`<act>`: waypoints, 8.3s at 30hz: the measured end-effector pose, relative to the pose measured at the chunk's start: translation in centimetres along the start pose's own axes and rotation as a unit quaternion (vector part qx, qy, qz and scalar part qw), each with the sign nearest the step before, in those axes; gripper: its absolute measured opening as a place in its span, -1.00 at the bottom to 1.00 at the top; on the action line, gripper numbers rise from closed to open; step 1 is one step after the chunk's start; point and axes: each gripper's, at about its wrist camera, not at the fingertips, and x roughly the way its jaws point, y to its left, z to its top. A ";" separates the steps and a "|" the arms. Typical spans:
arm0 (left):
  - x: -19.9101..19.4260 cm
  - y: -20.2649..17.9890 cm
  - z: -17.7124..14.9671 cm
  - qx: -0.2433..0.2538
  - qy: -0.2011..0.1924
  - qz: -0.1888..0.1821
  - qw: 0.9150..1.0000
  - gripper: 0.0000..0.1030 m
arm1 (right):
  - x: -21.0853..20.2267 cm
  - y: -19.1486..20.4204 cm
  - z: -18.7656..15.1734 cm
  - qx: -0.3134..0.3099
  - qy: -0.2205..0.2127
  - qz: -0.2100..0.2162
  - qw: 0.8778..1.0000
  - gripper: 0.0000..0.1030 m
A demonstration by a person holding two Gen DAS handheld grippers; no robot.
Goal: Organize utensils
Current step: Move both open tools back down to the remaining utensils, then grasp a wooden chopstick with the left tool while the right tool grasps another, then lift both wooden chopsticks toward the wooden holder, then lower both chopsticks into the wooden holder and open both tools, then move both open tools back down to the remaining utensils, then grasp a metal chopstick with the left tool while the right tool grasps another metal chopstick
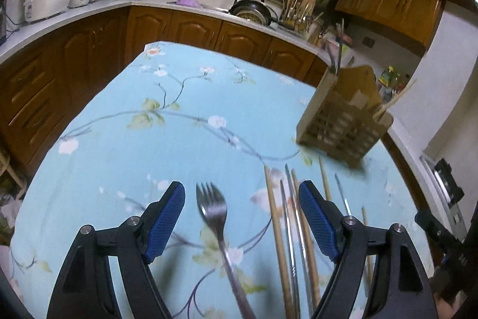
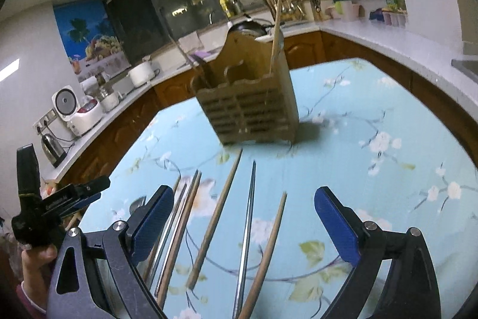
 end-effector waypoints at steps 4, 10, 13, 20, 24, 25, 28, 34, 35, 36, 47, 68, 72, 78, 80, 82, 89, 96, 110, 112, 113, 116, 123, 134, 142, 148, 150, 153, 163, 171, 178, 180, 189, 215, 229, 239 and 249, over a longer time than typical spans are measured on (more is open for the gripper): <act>-0.5 -0.1 -0.5 0.006 0.016 0.006 1.000 0.51 | 0.1 0.2 -0.3 -0.004 0.006 -0.002 1.000 0.87; -0.9 -0.6 -0.2 0.010 0.028 0.007 1.000 0.51 | 0.3 0.3 -0.2 -0.007 0.010 -0.002 1.000 0.87; -0.8 -0.6 -0.2 0.011 0.029 0.005 0.999 0.51 | 0.5 0.3 -0.2 -0.006 0.013 -0.003 1.000 0.87; 1.0 -0.3 0.7 0.016 0.043 0.008 0.999 0.51 | 1.5 0.1 0.2 -0.005 0.021 -0.006 1.000 0.87; 1.7 -0.6 0.9 0.023 0.051 0.009 0.998 0.51 | 2.2 0.0 0.6 -0.005 0.024 -0.007 1.000 0.87; 2.1 -0.9 1.1 0.025 0.053 0.011 0.998 0.51 | 2.4 0.0 0.7 -0.006 0.025 -0.007 1.000 0.87; 2.9 -1.3 1.5 0.031 0.059 0.015 0.998 0.48 | 3.3 0.1 1.0 -0.010 0.032 -0.009 0.999 0.85; 4.4 -1.9 2.4 0.040 0.062 0.019 0.997 0.39 | 5.4 0.5 1.6 -0.016 0.050 -0.015 0.999 0.51; 4.7 -2.0 2.6 0.040 0.065 0.018 0.997 0.38 | 5.8 0.6 1.7 -0.018 0.054 -0.014 0.998 0.42; 5.1 -2.0 2.7 0.043 0.068 0.017 0.997 0.33 | 6.3 0.7 1.8 -0.020 0.059 -0.013 0.998 0.31; 10.4 -3.9 4.8 0.076 0.112 0.014 0.991 -0.08 | 13.4 2.2 4.2 -0.035 0.129 -0.002 0.991 -0.26; 15.4 -5.6 3.9 0.133 0.143 0.015 0.981 -0.94 | 17.0 3.4 4.6 -0.083 0.166 -0.033 0.982 -0.90; 13.5 -4.7 4.5 0.106 0.127 -0.006 0.986 -0.94 | 13.7 3.1 5.1 -0.054 0.140 -0.001 0.989 -0.90; 8.5 -3.7 5.7 0.074 0.086 -0.051 0.992 -0.94 | 8.2 2.6 6.5 -0.022 0.095 0.038 0.995 -0.90; 6.3 -3.3 6.0 0.067 0.064 -0.065 0.994 -0.94 | 6.6 2.9 6.8 -0.018 0.079 0.045 0.996 -0.90; 4.3 -3.2 6.2 0.064 0.046 -0.072 0.994 -0.94 | 5.1 3.0 7.2 -0.016 0.065 0.051 0.996 -0.90; -1.0 -3.1 6.1 0.062 0.002 -0.098 0.993 -0.94 | 0.6 3.1 8.2 -0.020 0.014 0.058 0.998 -0.90; -5.8 -3.0 6.9 0.074 -0.036 -0.111 0.990 -0.94 | -3.7 3.3 10.5 -0.036 -0.033 0.051 0.997 -0.90; -7.0 -3.2 6.9 0.074 -0.072 -0.114 0.988 -0.94 | -5.3 2.4 10.9 -0.024 -0.066 0.036 0.997 -0.90; -6.8 -3.1 7.2 0.073 -0.074 -0.116 0.988 -0.94 | -5.2 2.1 11.1 -0.023 -0.068 0.035 0.997 -0.90; -6.8 -3.1 7.2 0.073 -0.076 -0.116 0.988 -0.94 | -5.2 2.0 11.2 -0.022 -0.071 0.034 0.997 -0.90; -6.8 -3.2 7.4 0.071 -0.081 -0.117 0.987 -0.94 | -5.1 1.7 11.4 -0.020 -0.076 0.031 0.996 -0.90; -6.0 -3.7 8.8 0.068 -0.096 -0.125 0.985 -0.94 | -4.8 1.0 13.1 -0.018 -0.096 0.021 0.995 -0.90; -4.0 -5.2 13.8 0.076 -0.155 -0.153 0.973 -0.94 | -4.7 -0.2 18.3 -0.008 -0.168 -0.008 0.986 -0.90; 0.4 -6.3 16.2 0.080 -0.210 -0.146 0.963 -0.94 | -4.2 -0.7 22.4 0.000 -0.236 -0.028 0.971 -0.90; 5.4 -7.2 15.6 0.063 -0.228 -0.134 0.962 -0.94 | -2.0 -1.0 22.9 -0.007 -0.251 -0.049 0.967 -0.90; 7.3 -7.4 14.9 0.055 -0.229 -0.129 0.963 -0.94 | -0.9 -1.3 22.5 -0.007 -0.246 -0.055 0.968 -0.90; 9.6 -7.9 13.7 0.051 -0.224 -0.114 0.967 -0.94 | 0.7 -1.7 21.5 -0.003 -0.231 -0.063 0.971 -0.89; 14.8 -9.0 11.7 0.054 -0.166 -0.103 0.979 -0.92 | 4.5 -3.1 17.7 0.015 -0.165 -0.059 0.984 -0.88; 14.0 -8.6 13.6 0.066 -0.146 -0.104 0.982 -0.91 | 5.0 -3.2 17.2 0.015 -0.138 -0.054 0.989 -0.88; 13.5 -7.9 14.2 0.066 -0.142 -0.105 0.982 -0.91 | 4.8 -3.3 17.6 0.020 -0.130 -0.051 0.990 -0.87; 13.5 -8.0 14.5 0.068 -0.139 -0.104 0.982 -0.90 | 5.0 -3.5 17.9 0.024 -0.128 -0.050 0.990 -0.77; 12.3 -7.0 14.1 0.053 -0.138 -0.102 0.984 -0.21 | 3.0 -3.8 17.8 0.044 -0.151 -0.035 0.987 0.28; 1.1 -0.7 2.1 0.004 -0.056 -0.032 0.998 0.64 | -1.9 -0.5 3.2 -0.008 -0.061 -0.024 0.998 0.88; -1.1 -1.2 -1.8 0.011 -0.004 -0.010 1.000 0.64 | -1.8 1.1 -0.5 -0.022 -0.034 -0.025 0.999 0.88; -0.8 -2.7 -1.7 0.032 0.016 0.000 0.999 0.63 | -0.6 0.9 -0.9 -0.023 -0.010 -0.023 0.999 0.87; 2.0 -3.6 -0.5 0.056 0.059 0.006 0.997 0.49 | 1.5 0.5 -0.1 -0.019 0.021 -0.017 0.999 0.39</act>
